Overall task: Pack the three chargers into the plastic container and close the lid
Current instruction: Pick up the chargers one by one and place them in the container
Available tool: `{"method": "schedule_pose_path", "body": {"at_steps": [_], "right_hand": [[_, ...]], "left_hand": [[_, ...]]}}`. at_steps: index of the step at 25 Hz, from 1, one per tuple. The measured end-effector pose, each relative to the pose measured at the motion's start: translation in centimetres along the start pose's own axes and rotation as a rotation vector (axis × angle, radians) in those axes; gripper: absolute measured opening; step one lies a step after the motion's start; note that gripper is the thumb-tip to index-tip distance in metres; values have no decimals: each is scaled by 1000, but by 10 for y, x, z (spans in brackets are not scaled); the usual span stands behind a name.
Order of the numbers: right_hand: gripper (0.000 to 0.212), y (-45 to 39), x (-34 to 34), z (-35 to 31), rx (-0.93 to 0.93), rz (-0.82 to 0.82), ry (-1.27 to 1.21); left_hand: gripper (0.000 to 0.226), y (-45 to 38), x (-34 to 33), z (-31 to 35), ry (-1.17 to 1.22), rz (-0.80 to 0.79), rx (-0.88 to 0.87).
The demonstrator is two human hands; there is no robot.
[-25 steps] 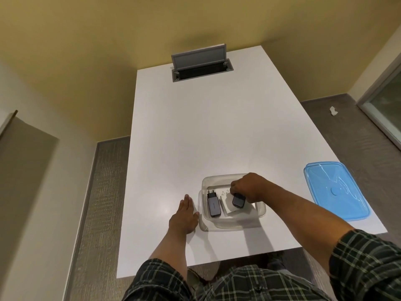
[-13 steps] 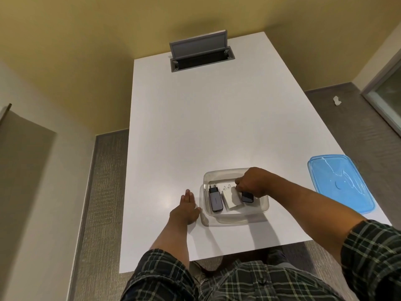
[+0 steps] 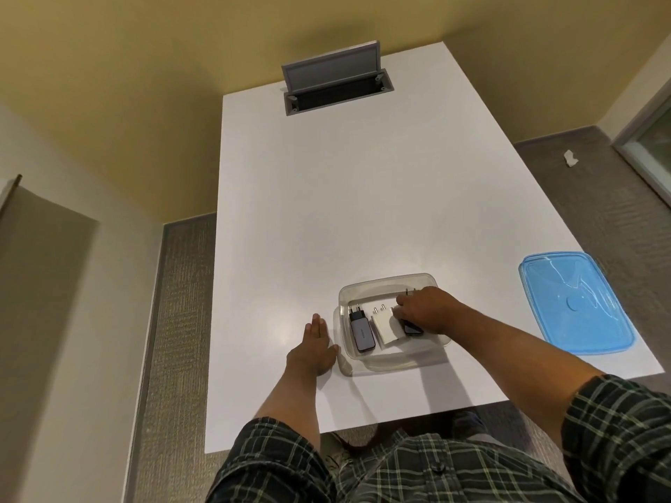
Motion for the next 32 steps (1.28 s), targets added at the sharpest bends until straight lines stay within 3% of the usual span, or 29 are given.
{"method": "schedule_pose_path", "body": {"at_steps": [10, 23, 27, 29, 32], "right_hand": [[26, 11, -7, -4, -61, 114, -213], [50, 13, -4, 0, -86, 18, -318], [45, 13, 1, 0, -102, 96, -251], [37, 15, 6, 4, -110, 178, -253], [25, 24, 17, 13, -155, 343, -351]], "left_hand": [[68, 0, -4, -3, -20, 29, -19], [68, -4, 1, -3, -59, 58, -31], [47, 4, 19, -2, -143, 309, -12], [31, 9, 31, 3, -123, 480, -8], [26, 15, 50, 17, -69, 697, -36]]}}
Point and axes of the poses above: each hand's wrist, its own y-axis away from the middle knuckle, its own x-axis out of the back of the hand, z = x × y, the point moved 2 cm from there along -y, towards the middle knuckle, and after that the axes turned 3 degrees about -z, right-handed, at the moved point
